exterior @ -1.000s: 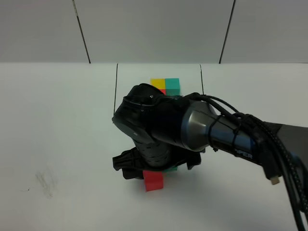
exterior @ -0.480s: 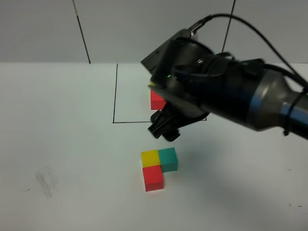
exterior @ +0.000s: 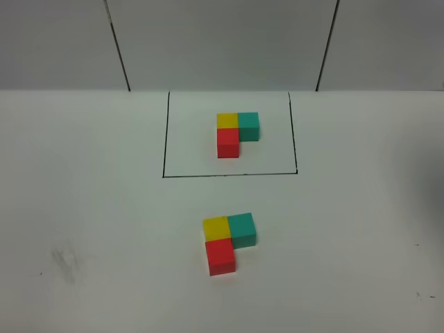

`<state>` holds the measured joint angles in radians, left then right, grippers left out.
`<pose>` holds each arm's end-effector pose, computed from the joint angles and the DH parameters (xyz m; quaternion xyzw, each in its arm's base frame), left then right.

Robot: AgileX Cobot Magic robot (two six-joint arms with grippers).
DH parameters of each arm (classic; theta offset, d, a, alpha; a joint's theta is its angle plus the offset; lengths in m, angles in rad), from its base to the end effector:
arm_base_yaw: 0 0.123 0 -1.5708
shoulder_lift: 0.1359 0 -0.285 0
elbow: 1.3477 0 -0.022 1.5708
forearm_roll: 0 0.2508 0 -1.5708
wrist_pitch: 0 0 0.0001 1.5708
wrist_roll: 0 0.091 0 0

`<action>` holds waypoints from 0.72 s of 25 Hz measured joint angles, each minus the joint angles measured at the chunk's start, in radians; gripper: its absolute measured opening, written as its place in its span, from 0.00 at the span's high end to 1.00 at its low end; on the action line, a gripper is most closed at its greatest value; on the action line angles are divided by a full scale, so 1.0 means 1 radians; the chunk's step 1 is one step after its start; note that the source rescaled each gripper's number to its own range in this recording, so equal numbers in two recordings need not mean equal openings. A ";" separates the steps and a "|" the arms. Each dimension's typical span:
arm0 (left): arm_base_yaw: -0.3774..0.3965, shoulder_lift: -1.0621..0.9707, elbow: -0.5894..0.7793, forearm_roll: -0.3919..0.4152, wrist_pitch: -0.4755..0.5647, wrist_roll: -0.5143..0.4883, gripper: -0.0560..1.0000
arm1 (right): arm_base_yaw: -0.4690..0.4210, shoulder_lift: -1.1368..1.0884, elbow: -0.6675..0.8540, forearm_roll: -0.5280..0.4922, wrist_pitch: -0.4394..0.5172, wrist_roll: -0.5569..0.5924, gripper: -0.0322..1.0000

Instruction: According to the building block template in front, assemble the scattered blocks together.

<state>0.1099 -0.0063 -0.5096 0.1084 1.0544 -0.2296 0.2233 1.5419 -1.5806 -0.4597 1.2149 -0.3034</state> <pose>-0.0078 0.0078 0.2808 -0.1453 0.8336 0.0223 0.5325 0.3180 0.0334 0.3878 -0.2714 0.9062 -0.2354 0.2230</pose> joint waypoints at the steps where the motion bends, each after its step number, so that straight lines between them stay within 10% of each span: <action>1: 0.000 0.000 0.000 0.000 0.000 0.000 0.33 | -0.079 -0.027 0.000 0.069 0.001 -0.027 0.04; 7: 0.000 0.000 0.000 0.000 0.000 0.000 0.33 | -0.388 -0.260 0.073 0.318 0.004 -0.202 0.05; 18: 0.000 0.000 0.000 0.000 0.000 0.000 0.33 | -0.402 -0.907 0.377 0.280 0.006 -0.002 0.09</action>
<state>0.1099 -0.0063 -0.5096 0.1084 1.0544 -0.2296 -0.1785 0.6345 -1.2032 -0.1801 1.2210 -0.3053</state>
